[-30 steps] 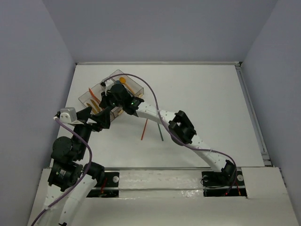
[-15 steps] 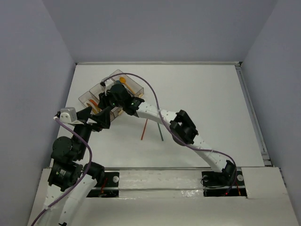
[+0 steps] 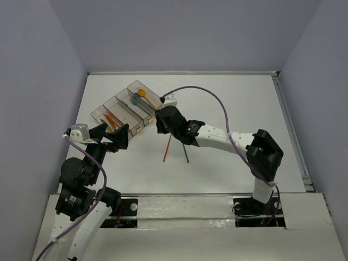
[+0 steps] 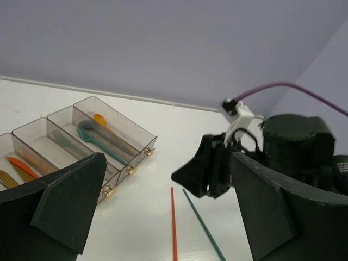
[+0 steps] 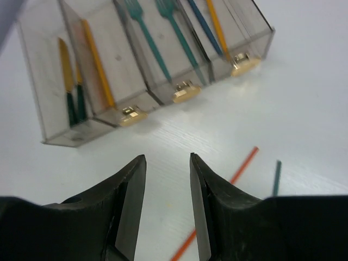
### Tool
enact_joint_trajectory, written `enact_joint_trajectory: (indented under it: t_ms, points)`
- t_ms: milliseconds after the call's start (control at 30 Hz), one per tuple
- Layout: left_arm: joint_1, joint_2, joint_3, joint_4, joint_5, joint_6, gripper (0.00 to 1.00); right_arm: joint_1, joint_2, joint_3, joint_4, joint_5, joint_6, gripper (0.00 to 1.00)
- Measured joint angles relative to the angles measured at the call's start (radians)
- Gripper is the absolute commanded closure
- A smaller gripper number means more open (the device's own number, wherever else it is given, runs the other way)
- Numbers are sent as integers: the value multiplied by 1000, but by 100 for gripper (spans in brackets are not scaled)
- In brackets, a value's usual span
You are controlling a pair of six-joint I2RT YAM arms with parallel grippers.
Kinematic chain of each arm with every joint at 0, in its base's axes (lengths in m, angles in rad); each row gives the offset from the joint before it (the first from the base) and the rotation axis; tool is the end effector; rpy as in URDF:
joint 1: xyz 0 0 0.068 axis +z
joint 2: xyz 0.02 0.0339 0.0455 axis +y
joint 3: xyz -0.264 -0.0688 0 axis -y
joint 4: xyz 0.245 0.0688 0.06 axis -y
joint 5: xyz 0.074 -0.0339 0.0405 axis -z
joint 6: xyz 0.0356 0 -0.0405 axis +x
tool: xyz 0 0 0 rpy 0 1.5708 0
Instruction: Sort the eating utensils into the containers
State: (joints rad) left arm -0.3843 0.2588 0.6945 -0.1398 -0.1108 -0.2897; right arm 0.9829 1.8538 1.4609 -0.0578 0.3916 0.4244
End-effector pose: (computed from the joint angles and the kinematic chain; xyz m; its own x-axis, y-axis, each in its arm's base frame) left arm 0.0629 -0.0212 0.3708 0.1806 -0.3793 -0.9075 0.3403 0.8898 -0.3041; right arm 0.2549 0.3580 0.2821 -0.4584 -0.0015 -0.8887 -0.4278 0.8769 0.2192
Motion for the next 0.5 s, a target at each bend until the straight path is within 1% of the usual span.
enact_joint_trajectory:
  t_ms: [100,267,333,500]
  points:
    - [0,0,0,0,5,0,1,0,-10,-88,-101,34,63,56]
    - [0,1,0,0,8,0,1,0,-10,-222,-246,33,160,56]
    - [0,1,0,0,10,0,1,0,-10,-231,-270,26,181,55]
    - [0,2,0,0,16,0,1,0,5,-225,-255,-3,203,53]
